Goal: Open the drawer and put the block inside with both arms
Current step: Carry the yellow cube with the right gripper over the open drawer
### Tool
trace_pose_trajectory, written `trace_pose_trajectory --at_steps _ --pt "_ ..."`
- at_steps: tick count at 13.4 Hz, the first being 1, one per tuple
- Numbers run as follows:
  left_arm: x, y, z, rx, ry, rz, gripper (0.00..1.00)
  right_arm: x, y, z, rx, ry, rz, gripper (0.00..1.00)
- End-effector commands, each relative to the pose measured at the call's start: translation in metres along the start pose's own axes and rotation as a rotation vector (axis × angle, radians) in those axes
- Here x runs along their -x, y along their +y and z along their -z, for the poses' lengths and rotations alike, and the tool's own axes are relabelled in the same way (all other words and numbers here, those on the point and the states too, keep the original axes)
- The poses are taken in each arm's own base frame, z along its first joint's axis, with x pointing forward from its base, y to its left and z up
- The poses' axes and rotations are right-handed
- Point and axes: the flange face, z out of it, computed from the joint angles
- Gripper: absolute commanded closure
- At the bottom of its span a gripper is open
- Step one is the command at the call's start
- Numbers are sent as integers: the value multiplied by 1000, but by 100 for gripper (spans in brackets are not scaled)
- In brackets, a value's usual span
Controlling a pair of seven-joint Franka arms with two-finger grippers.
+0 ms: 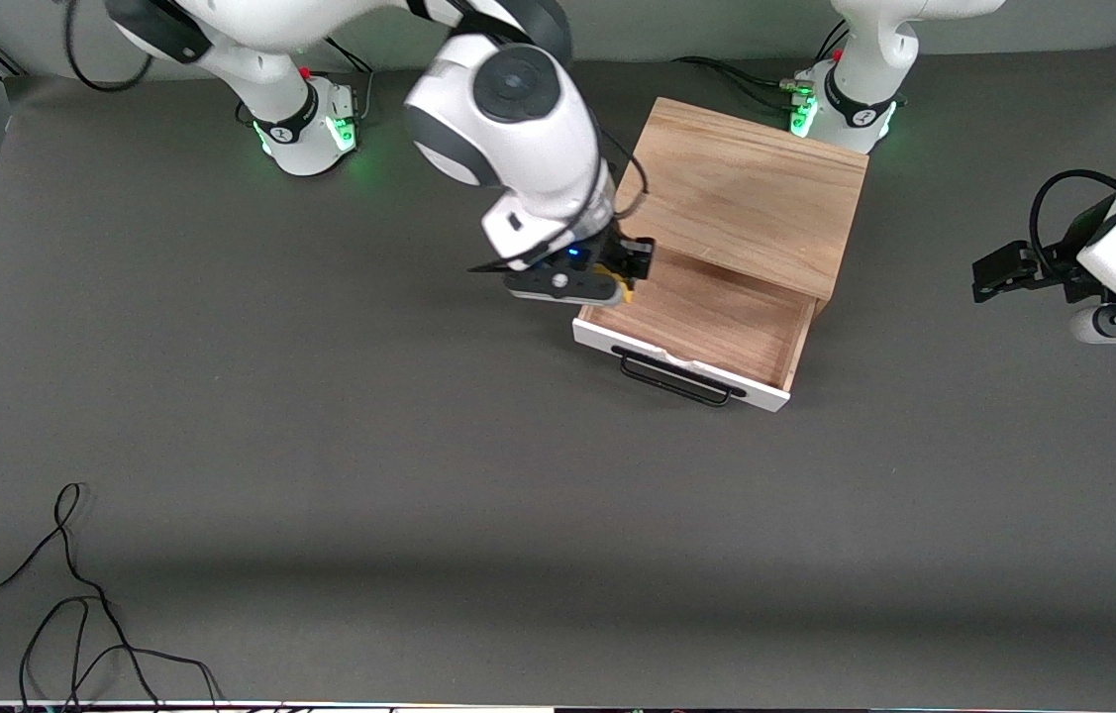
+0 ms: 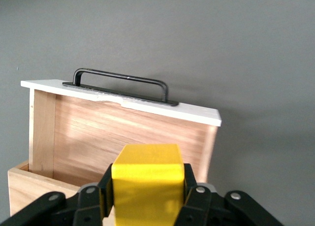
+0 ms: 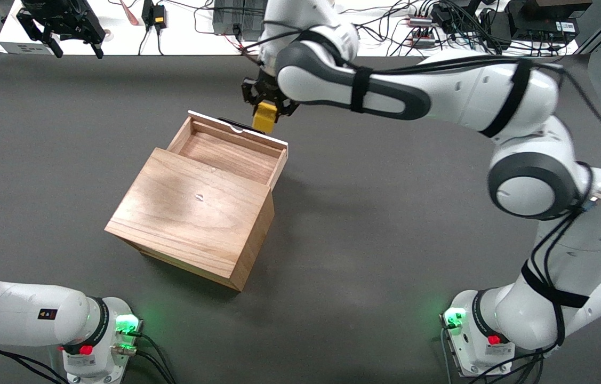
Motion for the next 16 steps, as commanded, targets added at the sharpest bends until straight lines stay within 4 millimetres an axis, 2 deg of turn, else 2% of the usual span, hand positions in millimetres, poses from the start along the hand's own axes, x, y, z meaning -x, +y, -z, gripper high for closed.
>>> trace_pose_trajectory --at_steps 1,3,7,13,15,16 --pt "5 -1 1 -5 5 -21 0 -16 -14 -11 -33 -6 -16 93" --pt "5 -1 2 -5 13 -21 0 -16 -15 -12 -34 -6 -5 93" --pt "5 -1 3 -5 16 -23 0 -24 -16 -36 -45 11 0 93" --pt "4 -2 3 -5 20 -21 0 -3 -19 -60 -3 -5 30 93" --pt "3 -1 3 -5 23 -23 0 -3 -18 -69 12 1 39 93" --pt "3 -2 4 -4 25 -21 0 -6 -15 -79 29 8 43 93"
